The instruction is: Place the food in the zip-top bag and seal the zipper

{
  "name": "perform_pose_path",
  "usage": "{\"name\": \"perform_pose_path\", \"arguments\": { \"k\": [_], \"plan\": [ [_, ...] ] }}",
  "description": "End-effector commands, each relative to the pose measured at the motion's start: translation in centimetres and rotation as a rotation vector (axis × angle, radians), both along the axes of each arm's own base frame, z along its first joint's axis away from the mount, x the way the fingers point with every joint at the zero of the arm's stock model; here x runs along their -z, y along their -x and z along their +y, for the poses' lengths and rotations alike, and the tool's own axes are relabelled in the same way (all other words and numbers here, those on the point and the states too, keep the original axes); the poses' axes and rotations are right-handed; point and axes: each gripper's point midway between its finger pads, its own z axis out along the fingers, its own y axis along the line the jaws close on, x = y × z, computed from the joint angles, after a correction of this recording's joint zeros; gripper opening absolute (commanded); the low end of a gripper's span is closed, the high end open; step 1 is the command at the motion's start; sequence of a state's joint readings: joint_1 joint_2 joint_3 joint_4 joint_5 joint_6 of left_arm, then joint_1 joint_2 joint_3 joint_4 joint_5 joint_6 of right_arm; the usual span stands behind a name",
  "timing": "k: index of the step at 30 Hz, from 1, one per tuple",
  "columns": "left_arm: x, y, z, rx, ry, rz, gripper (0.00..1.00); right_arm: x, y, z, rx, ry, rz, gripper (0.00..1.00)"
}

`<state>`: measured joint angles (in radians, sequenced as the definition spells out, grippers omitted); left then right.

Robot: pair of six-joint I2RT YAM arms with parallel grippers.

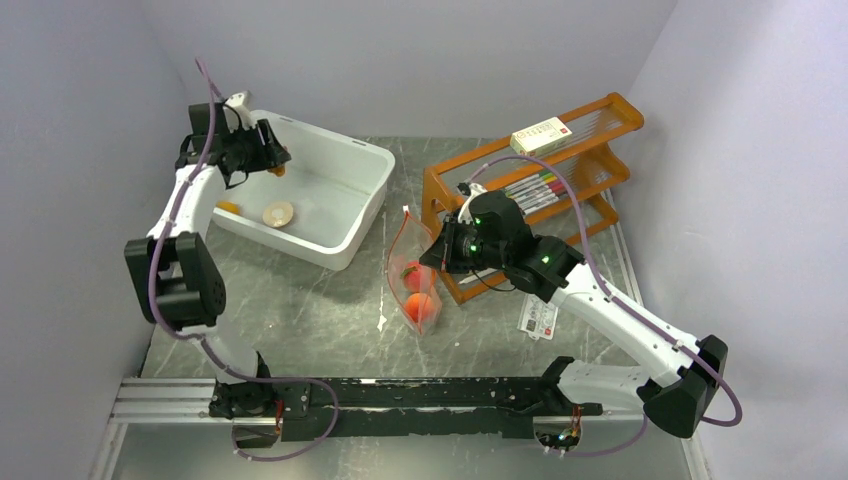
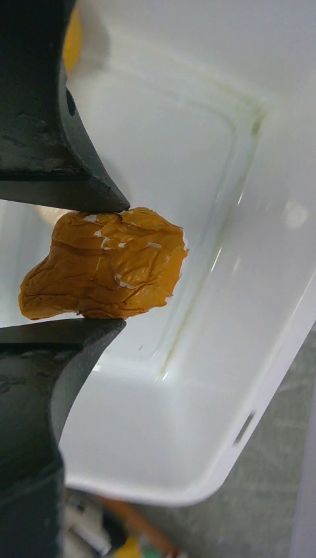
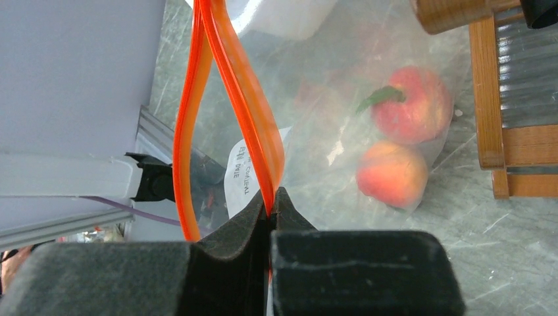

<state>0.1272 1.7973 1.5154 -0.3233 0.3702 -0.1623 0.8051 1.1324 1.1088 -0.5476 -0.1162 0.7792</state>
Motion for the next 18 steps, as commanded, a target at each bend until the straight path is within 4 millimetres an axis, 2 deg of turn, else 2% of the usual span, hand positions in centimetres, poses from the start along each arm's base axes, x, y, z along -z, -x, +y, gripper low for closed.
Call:
{"name": "perform_pose_path", "arguments": {
  "k": [1,7,12,18],
  "plan": [
    [-2.9,4.8,-3.8,0.123,0.149,0.008,0.47,-1.1,-0.4,-0.1,0.03,-0.034,-0.012,0.0],
    [-6.2,11.5,-8.8,0.306,0.304,-0.039,0.46,-1.1,-0.7,-0.2,0.051,-0.024,-0.006,0.0],
    [-7.9,16.7,-12.7,0.438,0.356,-0.046,0.47,-1.3,-0.8,0.4,0.038,-0.017,0.011,0.0],
    [-10.0,22.4,-16.0,0.547,0.425,-0.055,0.48,-1.3,-1.3,0.4,0.04,0.012,0.007,0.0]
  ]
}}
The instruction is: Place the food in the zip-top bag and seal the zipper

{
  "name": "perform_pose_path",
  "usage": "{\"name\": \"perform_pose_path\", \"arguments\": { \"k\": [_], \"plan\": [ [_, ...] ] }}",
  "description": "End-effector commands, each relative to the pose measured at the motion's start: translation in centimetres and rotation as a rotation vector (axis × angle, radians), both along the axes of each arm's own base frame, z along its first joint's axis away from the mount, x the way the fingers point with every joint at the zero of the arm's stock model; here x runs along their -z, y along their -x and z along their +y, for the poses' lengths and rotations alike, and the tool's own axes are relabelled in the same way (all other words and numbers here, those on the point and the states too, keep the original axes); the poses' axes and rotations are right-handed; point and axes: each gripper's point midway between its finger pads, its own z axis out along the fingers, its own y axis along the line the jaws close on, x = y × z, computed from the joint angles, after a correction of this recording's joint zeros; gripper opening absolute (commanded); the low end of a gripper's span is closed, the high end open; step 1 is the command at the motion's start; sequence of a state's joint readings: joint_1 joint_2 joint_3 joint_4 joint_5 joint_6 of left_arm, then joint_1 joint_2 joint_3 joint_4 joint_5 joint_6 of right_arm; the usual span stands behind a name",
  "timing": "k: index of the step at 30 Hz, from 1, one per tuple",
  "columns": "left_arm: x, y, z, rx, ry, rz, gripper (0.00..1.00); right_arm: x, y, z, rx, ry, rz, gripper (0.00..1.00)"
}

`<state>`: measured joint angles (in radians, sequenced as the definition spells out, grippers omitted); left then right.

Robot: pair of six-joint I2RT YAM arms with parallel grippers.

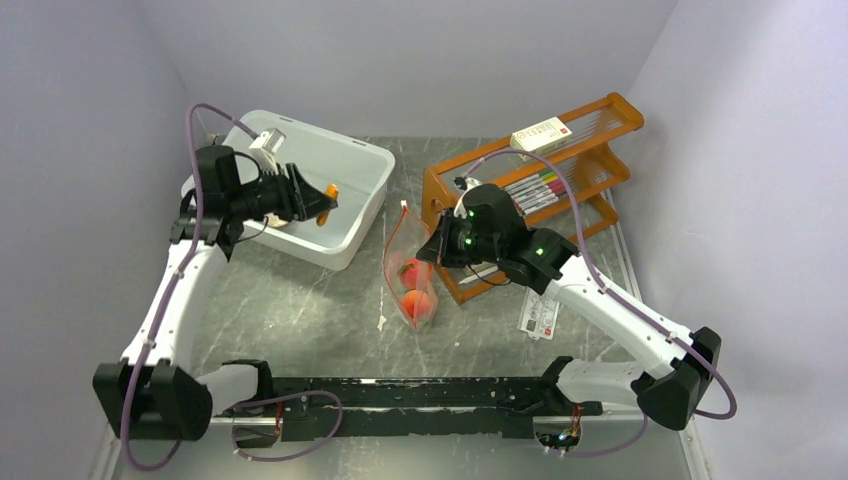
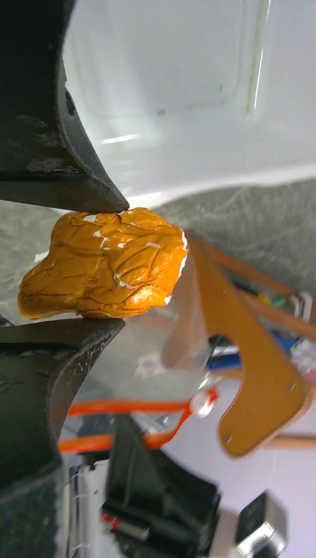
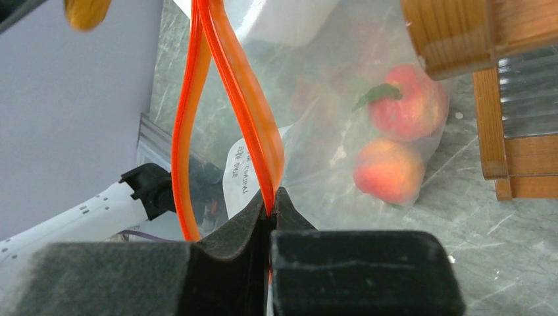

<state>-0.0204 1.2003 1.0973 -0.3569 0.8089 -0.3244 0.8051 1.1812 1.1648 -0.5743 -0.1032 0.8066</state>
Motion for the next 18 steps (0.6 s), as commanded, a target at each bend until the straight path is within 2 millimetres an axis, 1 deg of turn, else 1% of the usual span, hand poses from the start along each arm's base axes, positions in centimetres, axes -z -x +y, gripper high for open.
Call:
{"name": "perform_pose_path", "arguments": {
  "k": [1,3,7,14,18],
  "plan": [
    [-1.8,4.4,-2.4,0.107,0.083,0.02,0.48,-0.8,-0.6,-0.1,0.014,0.006,-0.019,0.0],
    [-2.3,5.5,-3.0,0.127,0.096,0.017,0.48,-0.8,-0.8,0.0,0.018,0.005,-0.019,0.0],
    [-3.0,7.2,-5.0,0.185,0.136,0.008,0.47,-0.5,-0.8,0.5,0.013,-0.003,-0.006,0.0],
    [-4.4,8.7,-8.0,0.238,0.199,0.016,0.45,-0.6,-0.9,0.8,0.013,-0.02,-0.011,0.0],
    [-5.0,9.5,-10.0,0.274,0.236,0.0,0.45,-0.6,-1.0,0.5,0.028,-0.011,-0.005,0.0]
  ]
}}
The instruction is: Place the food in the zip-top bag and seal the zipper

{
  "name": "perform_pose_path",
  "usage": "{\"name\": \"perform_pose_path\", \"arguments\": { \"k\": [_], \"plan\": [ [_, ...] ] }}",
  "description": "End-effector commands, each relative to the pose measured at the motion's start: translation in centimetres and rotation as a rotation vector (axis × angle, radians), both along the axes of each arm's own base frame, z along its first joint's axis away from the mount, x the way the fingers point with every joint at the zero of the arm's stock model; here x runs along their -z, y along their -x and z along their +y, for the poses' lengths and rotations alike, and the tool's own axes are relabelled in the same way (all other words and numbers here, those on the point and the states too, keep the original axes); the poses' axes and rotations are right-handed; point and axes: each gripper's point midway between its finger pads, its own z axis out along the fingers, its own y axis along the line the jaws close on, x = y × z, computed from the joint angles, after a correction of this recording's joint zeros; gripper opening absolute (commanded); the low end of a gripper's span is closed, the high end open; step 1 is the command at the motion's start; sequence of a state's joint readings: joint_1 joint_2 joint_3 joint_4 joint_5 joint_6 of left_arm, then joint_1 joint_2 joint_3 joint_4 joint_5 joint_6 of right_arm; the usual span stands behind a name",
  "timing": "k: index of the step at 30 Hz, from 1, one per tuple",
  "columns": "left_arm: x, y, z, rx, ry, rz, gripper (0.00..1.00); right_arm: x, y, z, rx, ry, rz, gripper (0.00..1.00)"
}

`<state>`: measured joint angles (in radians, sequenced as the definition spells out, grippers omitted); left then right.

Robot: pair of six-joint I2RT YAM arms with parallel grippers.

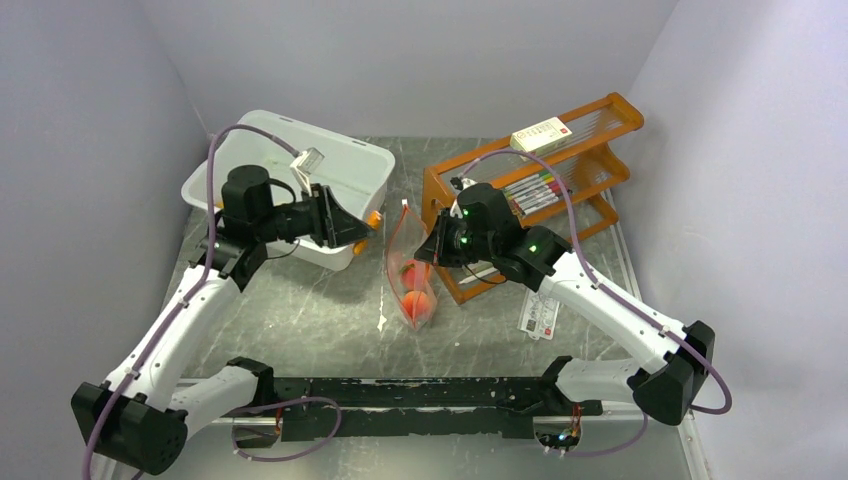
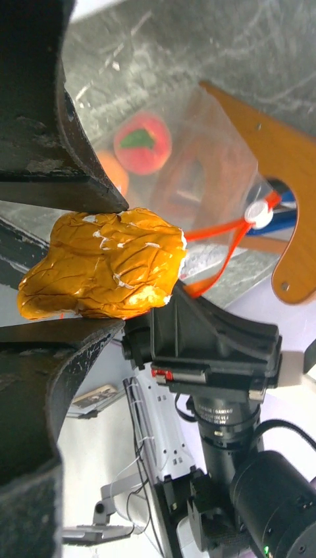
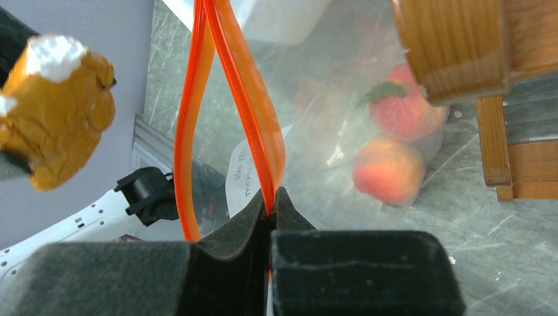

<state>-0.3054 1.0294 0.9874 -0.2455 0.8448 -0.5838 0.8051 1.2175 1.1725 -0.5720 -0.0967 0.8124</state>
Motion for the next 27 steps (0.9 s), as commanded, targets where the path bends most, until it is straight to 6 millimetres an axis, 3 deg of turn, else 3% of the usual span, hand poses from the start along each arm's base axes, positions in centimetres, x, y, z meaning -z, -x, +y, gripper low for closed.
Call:
{"name": "perform_pose_path", "arguments": {
  "k": [1,10,13,19,27],
  "plan": [
    [-2.0,0.7,-2.1,0.023,0.075,-0.034,0.45,-1.6,-0.4,0.1,0.019,-0.03,-0.025,0.0],
    [-2.5,2.0,-5.8,0.096,0.111,-0.02,0.47,-2.2,-0.4,0.2,0.019,-0.052,-0.029,0.0],
    [-1.6,2.1,-6.7,0.074,0.065,-0.005,0.48,-2.2,-0.3,0.2,0.02,-0.062,-0.027,0.0],
    [0.7,1.5,-7.0,0.001,-0.035,-0.007,0.51,-2.3,-0.3,0.1,0.029,-0.069,-0.029,0.0],
    [2.1,1.1,-6.9,-0.036,-0.113,-0.007,0.57,-2.6,-0.3,0.0,0.034,-0.073,-0.039,0.0]
  ]
}}
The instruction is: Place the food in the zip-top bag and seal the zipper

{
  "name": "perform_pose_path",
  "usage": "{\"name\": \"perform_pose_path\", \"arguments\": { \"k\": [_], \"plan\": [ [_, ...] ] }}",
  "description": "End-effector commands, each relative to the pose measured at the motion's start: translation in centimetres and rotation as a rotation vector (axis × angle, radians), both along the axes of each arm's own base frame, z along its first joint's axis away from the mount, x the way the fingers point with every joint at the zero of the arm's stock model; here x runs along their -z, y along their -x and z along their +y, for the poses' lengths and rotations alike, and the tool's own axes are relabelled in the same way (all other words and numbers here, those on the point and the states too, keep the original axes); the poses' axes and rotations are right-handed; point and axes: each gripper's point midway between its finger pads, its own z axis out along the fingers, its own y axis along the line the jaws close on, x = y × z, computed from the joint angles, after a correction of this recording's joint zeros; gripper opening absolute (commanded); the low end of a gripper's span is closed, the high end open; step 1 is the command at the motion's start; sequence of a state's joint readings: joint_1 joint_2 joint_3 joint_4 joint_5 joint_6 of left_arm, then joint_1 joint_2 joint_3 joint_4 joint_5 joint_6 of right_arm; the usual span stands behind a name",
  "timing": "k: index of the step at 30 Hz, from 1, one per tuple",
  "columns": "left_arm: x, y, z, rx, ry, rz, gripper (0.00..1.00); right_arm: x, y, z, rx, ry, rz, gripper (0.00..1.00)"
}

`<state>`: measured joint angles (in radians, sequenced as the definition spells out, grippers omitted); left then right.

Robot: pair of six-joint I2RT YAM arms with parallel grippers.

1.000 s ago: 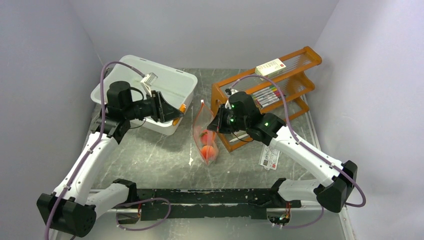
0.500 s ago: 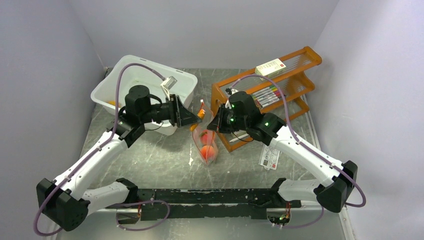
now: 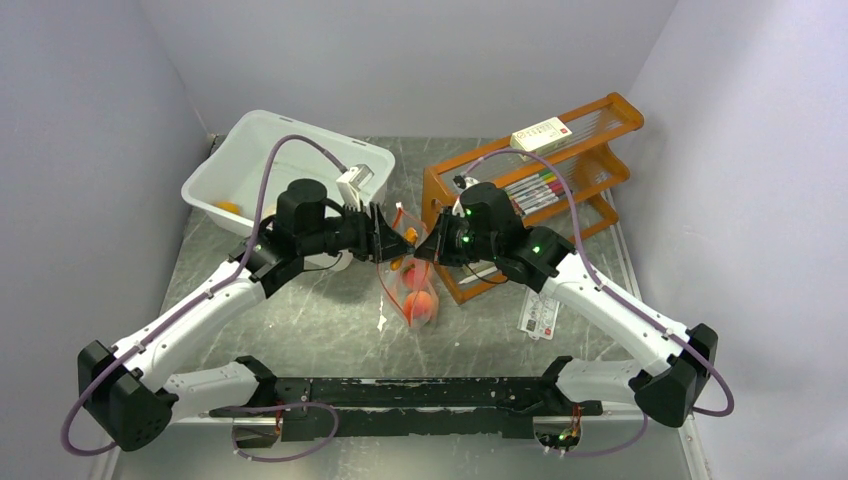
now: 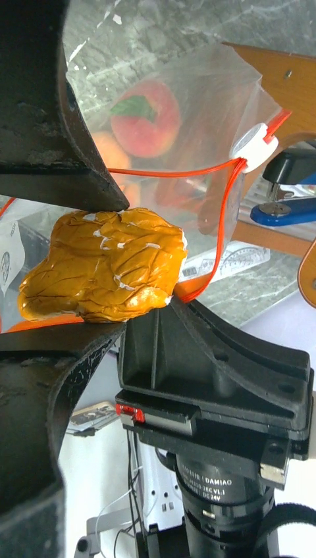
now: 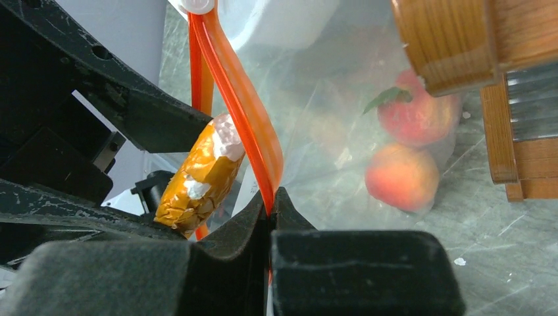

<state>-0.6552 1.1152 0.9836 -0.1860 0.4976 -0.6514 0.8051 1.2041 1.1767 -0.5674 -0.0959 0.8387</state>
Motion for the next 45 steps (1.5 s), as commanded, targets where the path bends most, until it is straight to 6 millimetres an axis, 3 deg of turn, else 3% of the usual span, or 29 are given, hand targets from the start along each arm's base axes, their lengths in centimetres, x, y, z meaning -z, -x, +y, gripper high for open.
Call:
{"name": "perform_pose_path", "arguments": {
  "k": [1,15,27,37,40,45],
  "plan": [
    [-0.6,-0.6,0.1,-0.03,-0.034,-0.048,0.58,-1.8,-0.4,0.0,0.019,-0.044,-0.041,0.0],
    [-0.7,-0.4,0.2,-0.02,-0.059,-0.066,0.7,-1.9,-0.4,-0.1,0.025,-0.05,-0.043,0.0],
    [-3.3,-0.5,1.0,-0.049,-0.061,-0.138,0.72,-1.6,-0.3,-0.4,0.028,-0.046,-0.046,0.0],
    [-6.2,-3.6,5.8,-0.297,-0.249,-0.268,0.88,-1.2,0.0,-0.9,0.02,-0.036,-0.064,0.0],
    [-5.5,-4.6,7.8,-0.395,-0.324,-0.28,1.0,-0.9,0.0,-1.1,0.018,-0.018,-0.066,0.0],
    [-3.1,-7.1,12.1,-0.593,-0.514,-0.317,0.99,-0.8,0.0,-1.5,-0.013,-0.005,-0.139,0.0]
  ]
}}
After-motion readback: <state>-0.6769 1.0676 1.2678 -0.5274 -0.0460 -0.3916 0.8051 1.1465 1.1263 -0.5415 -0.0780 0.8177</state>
